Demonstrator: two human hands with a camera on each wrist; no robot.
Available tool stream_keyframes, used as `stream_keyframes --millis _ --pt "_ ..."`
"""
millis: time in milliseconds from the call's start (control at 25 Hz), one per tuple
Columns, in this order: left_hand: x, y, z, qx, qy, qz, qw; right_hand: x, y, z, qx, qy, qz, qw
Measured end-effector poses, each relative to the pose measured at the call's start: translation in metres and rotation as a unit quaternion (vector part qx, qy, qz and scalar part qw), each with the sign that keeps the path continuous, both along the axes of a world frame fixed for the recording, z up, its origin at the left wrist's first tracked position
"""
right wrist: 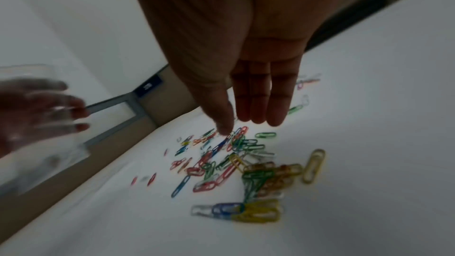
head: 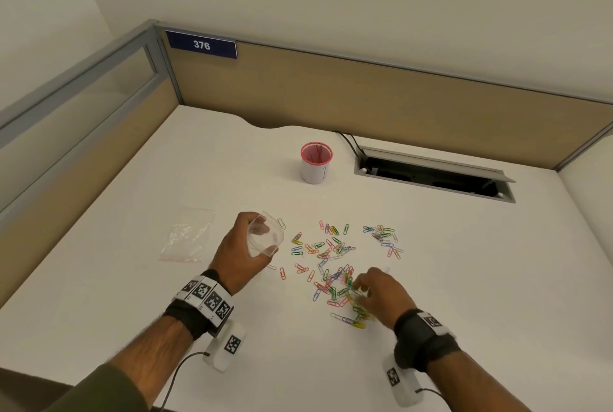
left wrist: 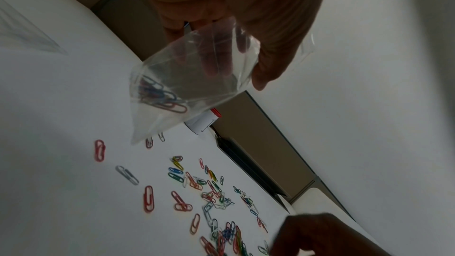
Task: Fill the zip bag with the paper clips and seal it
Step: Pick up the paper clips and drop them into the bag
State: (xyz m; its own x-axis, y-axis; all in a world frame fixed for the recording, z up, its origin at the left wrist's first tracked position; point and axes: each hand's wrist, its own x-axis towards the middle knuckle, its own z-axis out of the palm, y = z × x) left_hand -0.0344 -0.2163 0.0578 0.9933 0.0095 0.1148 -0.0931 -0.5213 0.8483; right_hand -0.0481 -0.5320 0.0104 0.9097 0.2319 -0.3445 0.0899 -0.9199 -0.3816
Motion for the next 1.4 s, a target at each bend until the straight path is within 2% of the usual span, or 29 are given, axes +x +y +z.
stream_keyframes --millis 120,200,280,400,480,560,640,760,960,1160,1280,1400 --pt "0.001 0.002 0.000 0.000 0.001 0.003 1.000 -0.022 0.002 0.003 -0.078 0.035 0.121 0.989" --pt "0.001 -0.002 0.000 -0.004 0.006 0.002 1.000 -0.022 0.008 -0.001 -0.094 0.014 0.132 0.987" --pt "0.000 -0.006 0.001 -0.005 0.007 -0.002 1.000 -0.008 0.012 -0.001 -0.075 -0.009 0.087 0.993" --pt "-0.001 -0.011 0.003 -0.004 0.006 -0.005 1.000 0.031 -0.006 0.003 -0.031 -0.030 -0.023 0.999" --pt "-0.001 -0.009 0.005 -0.004 0.008 0.001 1.000 0.065 -0.033 0.005 -0.035 -0.040 -0.090 0.995" --pt "-0.001 -0.007 0.005 -0.004 0.008 0.010 1.000 0.097 -0.057 0.007 -0.063 -0.017 -0.133 0.989" --pt "-0.002 -0.006 0.005 -0.002 0.011 0.017 1.000 0.120 -0.069 0.003 -0.095 0.015 -0.143 0.985" --pt "-0.003 -0.005 0.003 0.004 0.013 0.026 1.000 0.133 -0.064 -0.009 -0.125 0.041 -0.108 0.985" --pt "-0.002 -0.002 0.002 0.003 0.012 0.030 0.999 0.116 -0.033 -0.015 -0.153 0.008 -0.045 0.987" --pt "0.001 -0.003 0.001 -0.007 0.012 0.027 1.000 0.073 -0.006 -0.014 -0.096 -0.012 0.007 0.995" --pt "0.003 -0.006 0.000 -0.015 0.007 0.017 1.000 0.057 -0.009 -0.006 -0.032 0.006 -0.020 0.999" --pt "0.004 -0.010 -0.001 -0.023 0.009 0.007 1.000 0.044 -0.014 0.005 -0.049 0.034 -0.013 0.998"
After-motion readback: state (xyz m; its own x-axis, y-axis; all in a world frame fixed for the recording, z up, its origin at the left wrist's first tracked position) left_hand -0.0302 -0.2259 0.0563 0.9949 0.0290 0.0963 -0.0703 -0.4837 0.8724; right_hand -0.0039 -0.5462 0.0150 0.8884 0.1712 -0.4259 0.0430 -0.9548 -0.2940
